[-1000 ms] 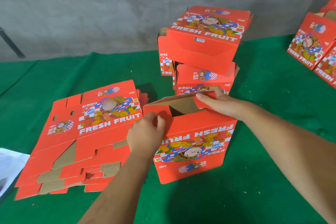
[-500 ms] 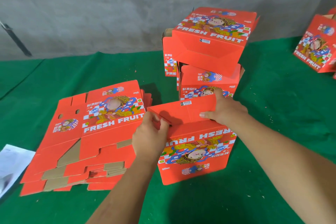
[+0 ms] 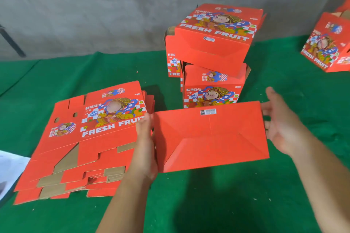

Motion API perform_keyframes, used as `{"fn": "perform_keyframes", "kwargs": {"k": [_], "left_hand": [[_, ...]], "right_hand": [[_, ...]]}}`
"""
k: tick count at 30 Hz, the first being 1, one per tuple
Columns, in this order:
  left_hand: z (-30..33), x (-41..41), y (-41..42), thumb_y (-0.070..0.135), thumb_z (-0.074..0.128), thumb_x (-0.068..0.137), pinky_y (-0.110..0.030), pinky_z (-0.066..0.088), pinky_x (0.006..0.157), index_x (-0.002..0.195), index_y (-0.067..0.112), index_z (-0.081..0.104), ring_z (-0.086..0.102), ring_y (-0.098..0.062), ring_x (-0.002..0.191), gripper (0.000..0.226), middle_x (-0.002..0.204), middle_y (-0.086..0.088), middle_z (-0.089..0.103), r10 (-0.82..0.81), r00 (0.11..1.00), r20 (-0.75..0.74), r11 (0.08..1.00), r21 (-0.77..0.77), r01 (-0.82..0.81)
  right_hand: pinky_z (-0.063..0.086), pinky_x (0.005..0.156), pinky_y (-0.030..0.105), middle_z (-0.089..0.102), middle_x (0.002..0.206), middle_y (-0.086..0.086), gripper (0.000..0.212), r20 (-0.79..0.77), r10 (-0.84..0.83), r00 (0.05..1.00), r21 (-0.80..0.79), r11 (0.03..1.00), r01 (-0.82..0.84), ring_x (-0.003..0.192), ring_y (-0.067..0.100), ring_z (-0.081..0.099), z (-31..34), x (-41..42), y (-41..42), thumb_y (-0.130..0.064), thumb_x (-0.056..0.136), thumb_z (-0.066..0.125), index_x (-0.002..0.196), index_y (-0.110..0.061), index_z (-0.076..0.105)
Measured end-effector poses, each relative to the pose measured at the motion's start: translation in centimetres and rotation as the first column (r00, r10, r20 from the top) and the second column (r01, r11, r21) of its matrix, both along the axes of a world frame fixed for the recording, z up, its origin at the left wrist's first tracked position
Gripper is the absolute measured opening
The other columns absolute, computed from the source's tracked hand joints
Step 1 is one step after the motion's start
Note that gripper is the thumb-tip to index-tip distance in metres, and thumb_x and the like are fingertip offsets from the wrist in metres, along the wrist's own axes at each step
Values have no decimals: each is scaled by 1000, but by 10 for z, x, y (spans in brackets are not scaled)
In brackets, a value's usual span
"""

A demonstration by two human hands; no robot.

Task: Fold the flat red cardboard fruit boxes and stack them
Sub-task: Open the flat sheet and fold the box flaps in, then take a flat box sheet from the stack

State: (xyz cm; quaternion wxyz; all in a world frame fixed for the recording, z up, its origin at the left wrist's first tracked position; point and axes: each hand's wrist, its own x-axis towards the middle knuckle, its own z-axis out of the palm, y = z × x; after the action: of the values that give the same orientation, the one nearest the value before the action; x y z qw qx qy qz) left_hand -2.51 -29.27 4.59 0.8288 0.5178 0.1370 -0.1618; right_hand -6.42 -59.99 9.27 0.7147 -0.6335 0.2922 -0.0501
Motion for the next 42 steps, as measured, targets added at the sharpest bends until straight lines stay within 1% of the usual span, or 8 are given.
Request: {"fn": "perform_keyframes", "kwargs": {"k": [11, 16, 25, 29, 31, 35, 38, 42], "left_hand": [[-35, -6, 13, 13, 75, 94, -41, 63, 82, 138, 30, 52, 73, -28, 111, 53, 125, -3, 73, -314, 933, 175, 895, 383, 229], [-35, 18, 8, 3, 62, 74, -33, 59, 82, 124, 26, 51, 70, -20, 101, 56, 112, -9, 71, -164, 942, 293, 835, 550, -25], [4, 75, 11, 30, 62, 74, -82, 43, 88, 132, 34, 48, 54, -66, 106, 60, 123, -29, 60, 17, 893, 450, 879, 419, -228], [42, 128, 20, 56, 46, 91, -53, 0, 127, 163, 37, 12, 3, -26, 159, 82, 173, -4, 13, -19, 838, 546, 727, 583, -363], [49, 152, 19, 55, 39, 102, -37, 9, 122, 164, 39, 11, 18, -17, 153, 69, 166, 1, 31, -198, 873, 445, 615, 750, -242], [25, 150, 9, 22, 52, 104, -40, 48, 94, 132, 14, 59, 59, -25, 98, 30, 106, -13, 67, -431, 893, 130, 488, 866, 109], [-12, 126, 19, 27, 55, 101, -31, 44, 108, 148, 19, 54, 60, -21, 125, 48, 140, -5, 64, -415, 902, 117, 410, 909, 70], [-55, 97, 57, 56, 56, 87, -53, 15, 126, 159, 35, 31, 25, -41, 153, 78, 170, -11, 21, -367, 920, -135, -25, 991, 135]], "right_hand": [[57, 91, 54, 69, 118, 9, 42, 48, -10, 999, -96, 995, 15, 104, 29, 71, -73, -55, 28, -6, 87, 76, 115, -25, 52], [53, 87, 39, 65, 135, 3, 71, 190, 148, 970, 145, 973, -177, 107, 13, 70, -74, -48, 38, -12, 73, 77, 127, -39, 41], [48, 108, 47, 47, 130, -20, 109, 303, 266, 915, -411, 903, -127, 130, 16, 54, -65, -3, 97, -44, 61, 86, 155, -31, 30], [53, 104, 41, 46, 143, 7, 111, 475, 270, 838, -413, 909, -59, 127, 14, 58, -55, 49, 134, -27, 76, 89, 162, -26, 19], [54, 94, 27, 45, 137, 6, 114, 426, 379, 822, -562, 822, -88, 111, 13, 61, -50, 90, 152, -19, 83, 85, 165, -28, 6], [61, 90, 37, 52, 136, 6, 99, -156, 559, 814, -174, 796, -580, 112, 23, 65, -40, 143, 173, -30, 93, 74, 162, -36, 4], [60, 60, 22, 60, 123, 11, 79, -288, 608, 740, -83, 754, -652, 89, 17, 64, -60, 137, 186, -31, 95, 68, 160, -34, 21], [62, 69, 26, 57, 126, 6, 72, -363, 636, 681, 21, 736, -676, 98, 20, 69, -101, 111, 200, -29, 96, 64, 159, -31, 28]]}}
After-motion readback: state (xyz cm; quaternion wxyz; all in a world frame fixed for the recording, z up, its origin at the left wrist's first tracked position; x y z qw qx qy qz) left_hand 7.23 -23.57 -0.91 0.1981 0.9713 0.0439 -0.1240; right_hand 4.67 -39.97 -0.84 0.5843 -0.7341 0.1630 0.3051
